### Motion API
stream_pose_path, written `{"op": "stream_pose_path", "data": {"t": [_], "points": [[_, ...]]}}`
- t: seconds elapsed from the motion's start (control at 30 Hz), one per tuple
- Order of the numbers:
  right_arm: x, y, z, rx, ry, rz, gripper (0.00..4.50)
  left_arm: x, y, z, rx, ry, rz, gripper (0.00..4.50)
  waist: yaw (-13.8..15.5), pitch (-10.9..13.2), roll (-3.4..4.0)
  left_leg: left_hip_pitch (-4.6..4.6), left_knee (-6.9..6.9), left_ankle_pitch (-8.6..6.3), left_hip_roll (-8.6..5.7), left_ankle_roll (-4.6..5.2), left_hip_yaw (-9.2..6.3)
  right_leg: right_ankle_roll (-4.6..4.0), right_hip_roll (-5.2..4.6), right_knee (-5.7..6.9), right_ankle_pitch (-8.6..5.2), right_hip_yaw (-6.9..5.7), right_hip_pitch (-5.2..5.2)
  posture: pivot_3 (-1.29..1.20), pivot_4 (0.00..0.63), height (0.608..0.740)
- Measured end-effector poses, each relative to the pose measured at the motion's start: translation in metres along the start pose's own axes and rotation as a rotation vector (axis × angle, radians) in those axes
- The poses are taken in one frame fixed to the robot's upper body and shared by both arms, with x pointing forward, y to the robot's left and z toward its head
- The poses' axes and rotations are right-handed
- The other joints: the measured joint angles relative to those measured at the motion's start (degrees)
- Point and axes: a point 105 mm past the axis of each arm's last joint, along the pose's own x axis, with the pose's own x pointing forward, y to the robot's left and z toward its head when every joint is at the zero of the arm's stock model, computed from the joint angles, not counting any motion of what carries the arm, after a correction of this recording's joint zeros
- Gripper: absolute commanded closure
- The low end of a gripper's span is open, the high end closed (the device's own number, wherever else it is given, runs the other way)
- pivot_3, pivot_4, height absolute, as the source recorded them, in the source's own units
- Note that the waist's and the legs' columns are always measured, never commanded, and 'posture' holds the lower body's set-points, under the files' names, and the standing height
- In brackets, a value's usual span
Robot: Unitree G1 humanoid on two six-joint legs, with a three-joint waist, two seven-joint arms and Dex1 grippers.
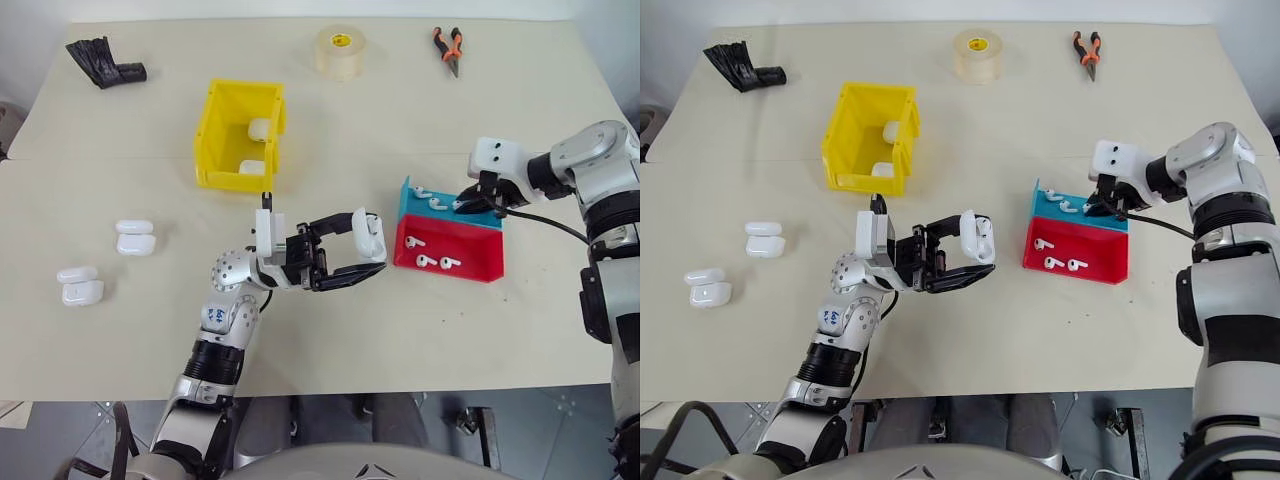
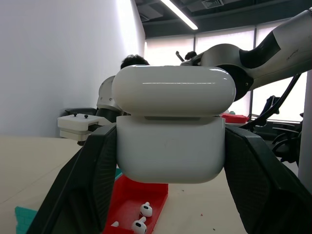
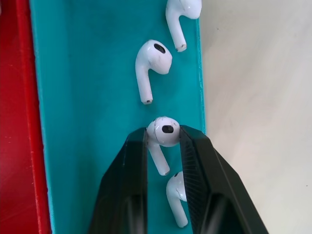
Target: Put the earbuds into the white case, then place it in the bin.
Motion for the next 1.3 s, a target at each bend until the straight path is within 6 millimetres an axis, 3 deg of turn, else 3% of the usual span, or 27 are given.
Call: {"op": "stream_pose_path", "data": {"t": [0.23,0.33,0.6,0.7,0.73,0.87,1.07,1.3], "points": [[0.002,0.000,0.003,-0.004,-0.011,-0.002,3.46,0.000,0.000,0.000,0.001,0.000,0.002,1.69,-0.5,0.0,0.00,0.00,-0.01,0.00,0.00,0.00,-0.01,0.00,0.00,0.01,0.00,0.00,0.00,0.00,0.150,0.740],[0.003,0.000,0.003,-0.005,-0.013,0.000,3.90,0.000,0.000,0.000,0.001,0.001,0.002,1.69,-0.5,0.0,0.00,0.01,0.00,0.00,0.00,0.00,-0.01,0.00,0.00,0.01,0.00,0.00,0.00,0.00,0.150,0.740],[0.003,-0.001,0.004,0.023,-0.074,-0.030,3.90,0.000,0.000,0.000,-0.002,0.004,0.002,1.69,-0.6,0.0,0.01,0.00,0.00,0.00,0.00,0.00,-0.01,0.00,0.00,0.01,0.00,0.00,0.00,0.00,0.150,0.740],[-0.003,0.002,0.011,0.051,-0.201,-0.015,3.90,0.000,0.000,0.000,-0.007,0.005,0.000,1.69,-0.4,0.0,0.02,-0.02,0.00,0.00,0.00,0.00,-0.03,0.00,0.00,-0.01,0.00,-0.01,0.00,0.00,0.150,0.740],[-0.014,0.003,0.020,0.067,-0.325,-0.017,3.90,0.000,0.000,0.000,-0.009,0.007,-0.002,1.69,-0.3,0.0,0.05,-0.04,0.00,0.00,-0.01,0.00,-0.08,0.00,-0.01,0.00,0.00,-0.02,0.00,0.00,0.150,0.740],[-0.043,0.006,0.039,0.065,-0.553,-0.052,3.90,0.000,0.001,0.001,-0.007,0.017,-0.012,1.69,-0.2,0.0,0.05,-0.03,0.01,0.00,0.00,0.00,-0.12,0.00,0.00,0.00,0.00,-0.05,0.00,0.00,0.150,0.740],[-0.057,0.064,0.070,0.196,-0.951,0.074,3.90,-0.002,0.002,0.002,-0.014,0.034,-0.025,1.69,0.9,0.0,0.07,-0.03,0.06,0.00,-0.01,0.00,-0.11,0.00,-0.01,0.05,0.00,-0.02,-0.01,0.00,0.150,0.740],[-0.067,0.125,0.110,0.394,-1.192,0.249,3.90,-0.002,0.003,0.002,-0.022,0.040,-0.034,1.69,2.0,0.0,0.06,-0.04,0.13,0.00,-0.05,0.00,-0.14,0.00,-0.02,0.05,0.00,0.01,0.01,0.00,0.150,0.740]]}}
